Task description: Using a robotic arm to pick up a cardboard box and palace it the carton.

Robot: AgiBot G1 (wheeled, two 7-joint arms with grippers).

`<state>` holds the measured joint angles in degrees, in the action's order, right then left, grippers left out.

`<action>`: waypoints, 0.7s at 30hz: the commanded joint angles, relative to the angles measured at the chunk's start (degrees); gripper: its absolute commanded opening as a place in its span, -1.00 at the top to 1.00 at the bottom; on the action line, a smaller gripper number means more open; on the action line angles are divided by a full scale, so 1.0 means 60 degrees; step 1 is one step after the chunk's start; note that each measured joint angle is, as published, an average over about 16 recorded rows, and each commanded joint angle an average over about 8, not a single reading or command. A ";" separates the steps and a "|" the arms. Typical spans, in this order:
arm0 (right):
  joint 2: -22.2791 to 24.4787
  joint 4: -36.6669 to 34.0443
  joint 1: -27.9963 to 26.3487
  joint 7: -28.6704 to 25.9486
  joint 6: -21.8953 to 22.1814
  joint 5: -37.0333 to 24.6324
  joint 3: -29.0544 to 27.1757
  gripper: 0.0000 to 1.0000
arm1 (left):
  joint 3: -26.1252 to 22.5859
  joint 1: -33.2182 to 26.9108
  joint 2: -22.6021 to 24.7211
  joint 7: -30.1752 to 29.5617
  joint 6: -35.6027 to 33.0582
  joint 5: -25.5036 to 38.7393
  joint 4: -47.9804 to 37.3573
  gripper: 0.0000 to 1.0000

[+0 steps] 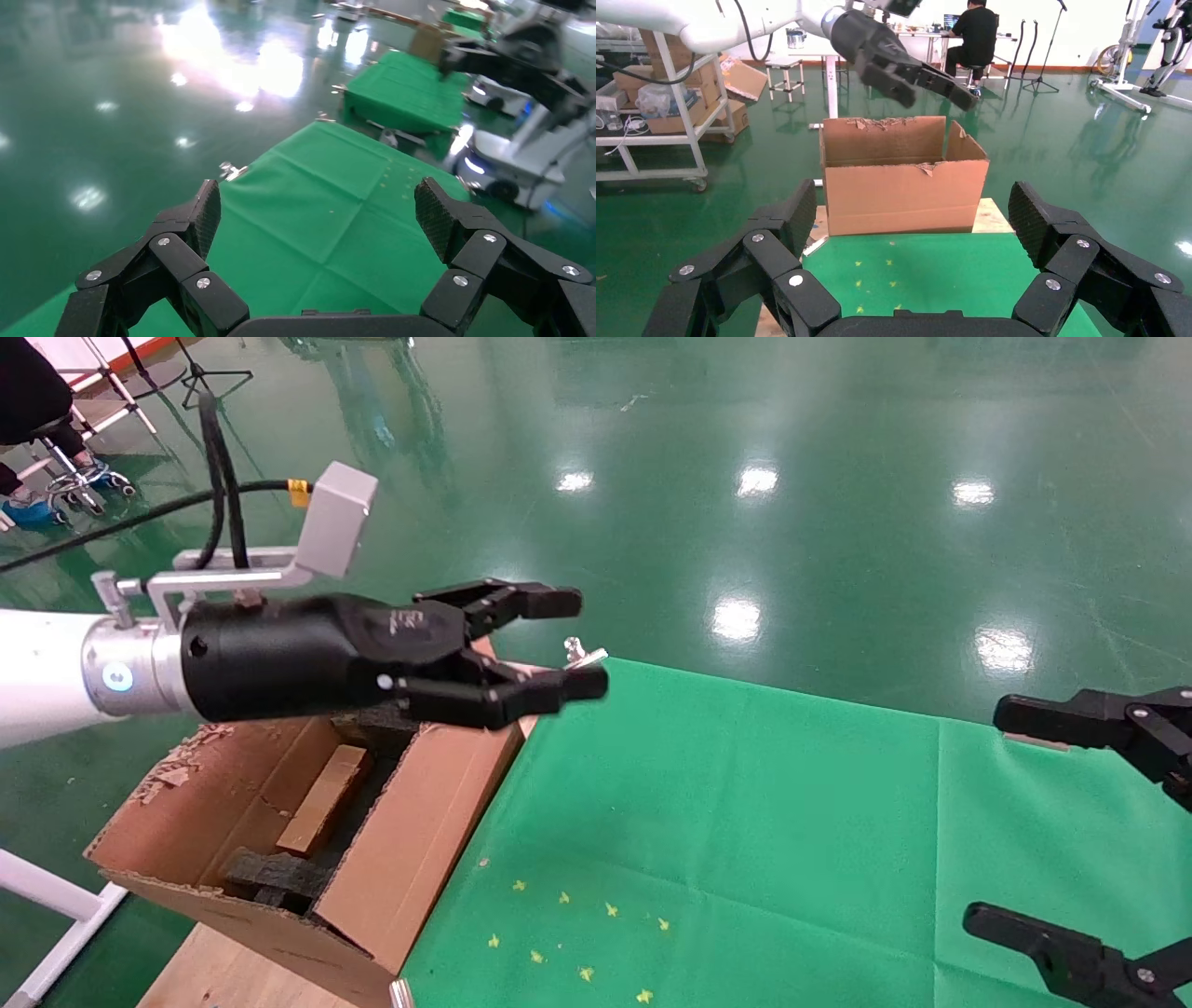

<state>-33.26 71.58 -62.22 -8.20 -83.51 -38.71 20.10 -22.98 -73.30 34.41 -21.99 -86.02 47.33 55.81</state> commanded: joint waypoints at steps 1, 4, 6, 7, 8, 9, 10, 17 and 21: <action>0.0000 0.0000 0.0000 0.0000 0.0000 0.0000 0.0000 -1.00 | 0.0155 0.0261 0.0014 0.0250 0.0007 -0.0122 0.0395 -1.00; 0.0000 0.0000 0.0000 0.0000 0.0000 0.0000 0.0000 -1.00 | 0.0383 0.0646 0.0034 0.0619 0.0018 -0.0301 0.0978 -1.00; 0.0000 0.0000 0.0000 0.0000 0.0000 0.0000 0.0000 -1.00 | 0.0536 0.0904 0.0047 0.0866 0.0025 -0.0422 0.1369 -1.00; 0.0000 0.0000 0.0000 0.0000 0.0000 0.0000 0.0000 -1.00 | 0.0611 0.1032 0.0054 0.0988 0.0029 -0.0481 0.1561 -1.00; 0.0000 0.0000 0.0000 0.0000 0.0000 0.0000 0.0000 -1.00 | 0.0689 0.1163 0.0060 0.1114 0.0033 -0.0542 0.1760 -1.00; 0.0000 0.0000 0.0000 0.0000 0.0000 0.0000 0.0001 -1.00 | 0.0765 0.1290 0.0067 0.1236 0.0036 -0.0602 0.1953 -1.00; 0.0000 0.0000 0.0000 0.0000 0.0000 0.0000 0.0001 -1.00 | 0.0840 0.1417 0.0074 0.1357 0.0040 -0.0661 0.2145 -1.00; 0.0001 -0.0002 0.0001 0.0001 0.0002 0.0001 0.0000 -1.00 | 0.1216 0.2065 0.0106 0.1928 0.0049 -0.0963 0.3126 -1.00; 0.0001 -0.0003 0.0002 0.0001 0.0003 0.0003 0.0000 -1.00 | 0.1282 0.2178 0.0112 0.1980 0.0051 -0.1026 0.3284 -1.00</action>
<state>-33.25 71.57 -62.21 -8.19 -83.50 -38.70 20.10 -15.55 -60.73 35.06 -10.39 -85.71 41.40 74.78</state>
